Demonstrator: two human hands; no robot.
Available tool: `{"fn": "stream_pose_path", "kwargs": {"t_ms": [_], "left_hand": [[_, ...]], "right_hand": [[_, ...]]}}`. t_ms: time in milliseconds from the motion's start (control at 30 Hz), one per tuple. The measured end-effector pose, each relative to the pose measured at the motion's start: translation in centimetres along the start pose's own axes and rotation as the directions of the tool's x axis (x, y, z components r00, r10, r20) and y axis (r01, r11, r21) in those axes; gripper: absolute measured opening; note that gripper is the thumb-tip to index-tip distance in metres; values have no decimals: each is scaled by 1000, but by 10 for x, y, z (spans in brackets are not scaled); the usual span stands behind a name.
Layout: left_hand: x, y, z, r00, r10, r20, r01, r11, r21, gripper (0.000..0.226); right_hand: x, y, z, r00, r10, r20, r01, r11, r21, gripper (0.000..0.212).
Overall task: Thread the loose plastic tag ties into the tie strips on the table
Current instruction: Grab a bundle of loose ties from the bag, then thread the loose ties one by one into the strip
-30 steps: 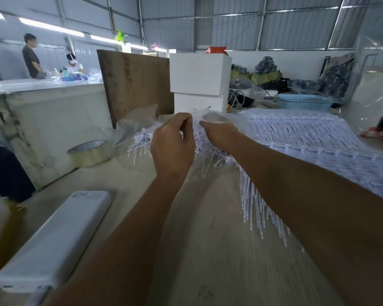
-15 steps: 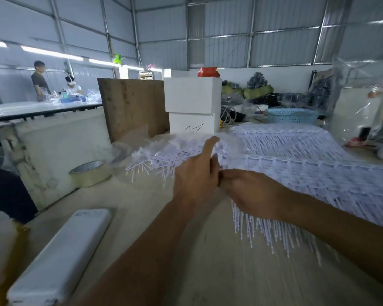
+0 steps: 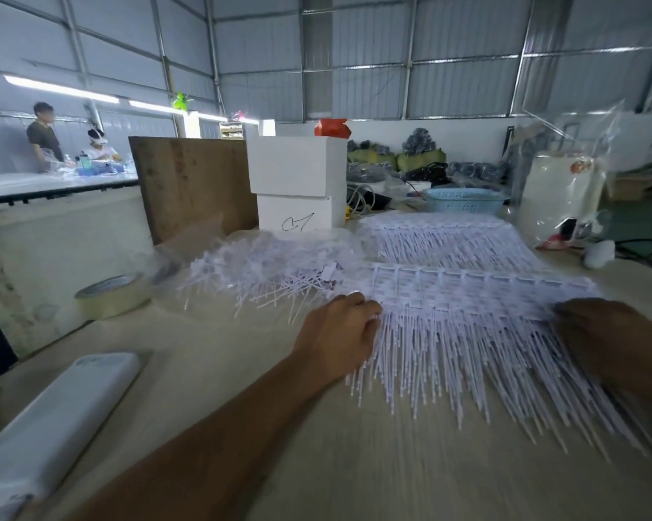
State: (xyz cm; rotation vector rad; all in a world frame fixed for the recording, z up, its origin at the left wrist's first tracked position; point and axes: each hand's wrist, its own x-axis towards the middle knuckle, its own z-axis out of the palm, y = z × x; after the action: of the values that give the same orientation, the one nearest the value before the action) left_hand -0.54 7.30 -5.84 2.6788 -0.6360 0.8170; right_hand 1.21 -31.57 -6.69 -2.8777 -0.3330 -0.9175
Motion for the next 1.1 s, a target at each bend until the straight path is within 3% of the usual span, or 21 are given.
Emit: {"fn": "stream_pose_path", "kwargs": {"t_ms": [67, 133, 267, 467, 567, 633, 700, 733, 800, 867, 967, 1100], "left_hand": [[1, 0, 3, 997, -68, -27, 66, 996, -65, 25], [3, -1, 5, 993, -116, -35, 112, 988, -103, 24], [5, -8, 8, 974, -211, -83, 190, 958, -214, 16], [7, -13, 10, 952, -279, -123, 219, 906, -361, 8], [10, -15, 8, 945, -315, -92, 260, 890, -374, 7], [9, -14, 8, 948, -307, -88, 263, 906, -330, 9], [9, -11, 8, 951, -297, -80, 262, 918, -299, 8], [8, -9, 8, 952, -297, -66, 267, 918, -292, 8], [6, -3, 5, 953, -297, -64, 275, 933, -234, 10], [4, 3, 0, 963, -226, -150, 220, 974, -57, 15], [10, 14, -13, 958, 18, -286, 43, 978, 204, 27], [51, 31, -25, 953, 188, -236, -116, 951, 288, 16]], "right_hand": [[3, -14, -20, 981, 171, -92, -163, 983, 82, 49], [5, -16, -32, 962, 237, -136, -221, 968, 118, 35], [0, -13, -42, 935, 352, 50, -355, 926, 125, 21], [-1, 0, -43, 848, 530, 12, -512, 812, 282, 24], [6, -1, -45, 749, 658, 75, -554, 560, 616, 19], [12, -3, -48, 665, 713, 220, -529, 242, 813, 20], [16, -4, -52, 594, 719, 361, -476, -48, 878, 20], [17, -3, -55, 574, 706, 415, -461, -140, 876, 18], [17, -1, -59, 569, 667, 481, -469, -217, 856, 14], [16, 1, -62, 586, 641, 495, -542, -144, 828, 9], [19, 7, -64, 604, 702, 377, -695, 233, 680, 13], [41, 15, -64, 731, 680, 51, -586, 589, 556, 21]]}}
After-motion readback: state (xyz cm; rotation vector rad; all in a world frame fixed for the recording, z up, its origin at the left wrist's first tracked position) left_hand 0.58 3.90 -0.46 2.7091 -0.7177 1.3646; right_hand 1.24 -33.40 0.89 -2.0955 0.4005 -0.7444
